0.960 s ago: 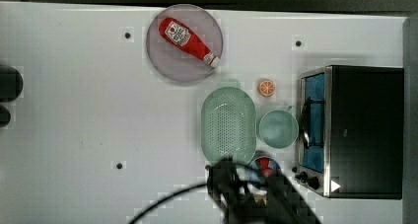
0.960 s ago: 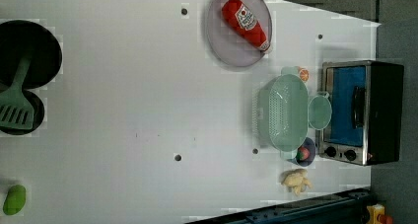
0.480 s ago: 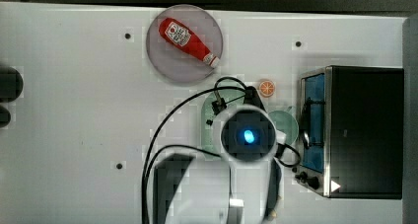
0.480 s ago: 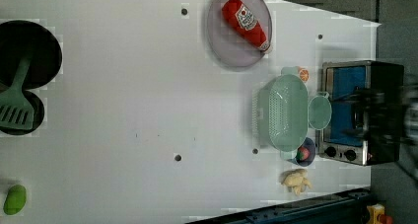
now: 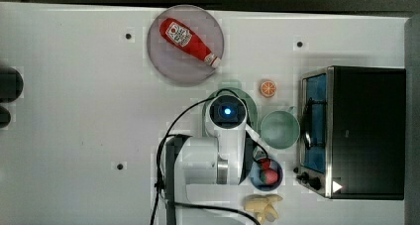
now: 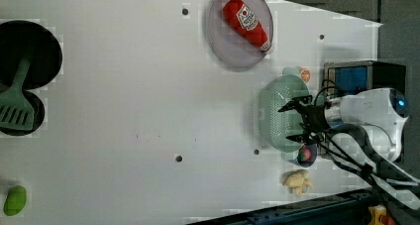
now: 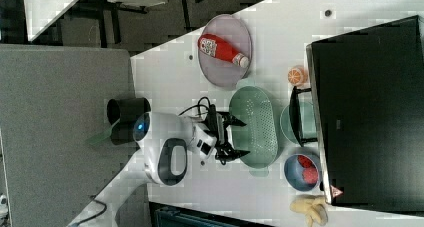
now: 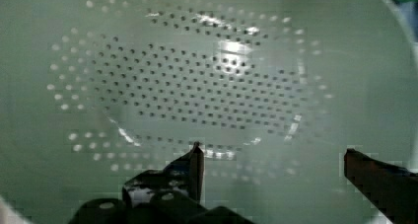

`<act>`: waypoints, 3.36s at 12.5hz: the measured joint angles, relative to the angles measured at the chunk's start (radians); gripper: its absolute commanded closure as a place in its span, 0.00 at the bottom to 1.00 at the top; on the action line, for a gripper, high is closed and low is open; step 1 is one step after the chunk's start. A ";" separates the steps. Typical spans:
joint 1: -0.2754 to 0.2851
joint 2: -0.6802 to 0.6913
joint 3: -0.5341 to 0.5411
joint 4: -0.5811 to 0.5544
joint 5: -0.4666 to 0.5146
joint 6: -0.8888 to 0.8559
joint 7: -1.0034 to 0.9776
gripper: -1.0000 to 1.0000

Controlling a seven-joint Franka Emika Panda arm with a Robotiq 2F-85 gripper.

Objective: Drag strainer right to left.

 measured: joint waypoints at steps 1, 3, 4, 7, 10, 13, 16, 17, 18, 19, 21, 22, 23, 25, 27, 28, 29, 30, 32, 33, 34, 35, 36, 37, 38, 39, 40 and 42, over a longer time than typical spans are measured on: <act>0.002 0.023 0.004 0.000 0.004 0.057 0.017 0.00; -0.002 0.067 0.013 -0.006 0.011 0.161 0.035 0.00; 0.001 0.090 0.012 -0.010 0.029 0.199 0.038 0.00; 0.017 0.144 -0.002 -0.016 0.028 0.253 0.097 0.00; 0.025 0.160 0.026 -0.031 0.004 0.242 0.167 0.00; 0.072 0.154 0.024 -0.021 0.018 0.231 0.176 0.00; 0.113 0.133 0.043 -0.012 0.048 0.233 0.182 0.00; 0.127 0.133 0.055 -0.002 0.048 0.231 0.199 0.00; 0.151 0.131 0.053 0.006 0.044 0.233 0.221 0.00; 0.174 0.130 0.056 0.004 0.030 0.239 0.252 0.00; 0.206 0.142 0.073 0.008 0.022 0.249 0.350 0.00; 0.211 0.144 0.095 0.014 0.020 0.253 0.390 0.00; 0.218 0.144 0.112 0.020 0.019 0.248 0.423 0.00; 0.252 0.146 0.121 0.027 0.030 0.252 0.492 0.00; 0.292 0.161 0.125 0.031 0.051 0.251 0.527 0.00; 0.311 0.162 0.126 0.029 0.057 0.251 0.546 0.00; 0.332 0.167 0.125 0.039 0.058 0.251 0.562 0.00; 0.354 0.179 0.123 0.055 0.054 0.251 0.579 0.00; 0.403 0.218 0.121 0.090 0.121 0.263 0.601 0.00; 0.421 0.238 0.125 0.111 0.143 0.267 0.604 0.00; 0.434 0.260 0.135 0.135 0.152 0.271 0.607 0.00; 0.450 0.281 0.138 0.154 0.152 0.277 0.607 0.00; 0.454 0.295 0.151 0.170 0.154 0.267 0.607 0.00; 0.470 0.304 0.150 0.187 0.155 0.258 0.607 0.00; 0.494 0.306 0.137 0.199 0.154 0.259 0.612 0.00; 0.508 0.306 0.133 0.217 0.162 0.252 0.625 0.00; 0.520 0.310 0.131 0.244 0.160 0.239 0.649 0.00; 0.538 0.341 0.135 0.289 0.153 0.243 0.687 0.00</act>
